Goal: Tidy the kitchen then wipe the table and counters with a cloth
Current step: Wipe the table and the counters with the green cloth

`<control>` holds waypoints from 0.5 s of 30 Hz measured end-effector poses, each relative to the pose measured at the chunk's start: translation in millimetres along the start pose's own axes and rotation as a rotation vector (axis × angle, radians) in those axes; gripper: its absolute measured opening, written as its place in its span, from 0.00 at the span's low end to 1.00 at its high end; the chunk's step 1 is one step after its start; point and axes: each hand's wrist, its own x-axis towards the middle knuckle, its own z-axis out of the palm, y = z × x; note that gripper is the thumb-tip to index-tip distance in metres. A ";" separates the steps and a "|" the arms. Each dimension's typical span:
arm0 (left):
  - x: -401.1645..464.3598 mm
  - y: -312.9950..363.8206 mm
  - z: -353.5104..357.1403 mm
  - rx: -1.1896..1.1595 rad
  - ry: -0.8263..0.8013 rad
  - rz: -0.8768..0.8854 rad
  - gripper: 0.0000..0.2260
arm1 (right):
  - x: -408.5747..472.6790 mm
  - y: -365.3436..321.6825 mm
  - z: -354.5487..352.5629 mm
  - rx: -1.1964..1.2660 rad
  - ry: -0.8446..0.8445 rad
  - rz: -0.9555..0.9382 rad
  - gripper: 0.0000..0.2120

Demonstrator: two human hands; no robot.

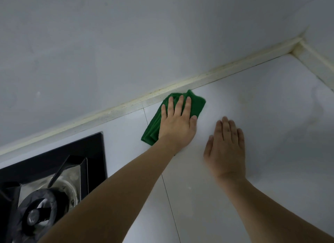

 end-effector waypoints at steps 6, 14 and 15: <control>11.7 -19.7 -6.9 0.088 -0.034 0.300 0.27 | 0.4 1.4 -2.0 -0.011 0.005 -0.017 0.27; 43.6 -34.4 -14.0 0.117 -0.073 0.606 0.27 | 1.7 0.5 -1.3 0.014 0.038 0.007 0.27; 44.8 -34.9 -13.7 0.117 -0.077 0.618 0.27 | 1.8 0.5 -1.7 0.011 0.043 0.023 0.28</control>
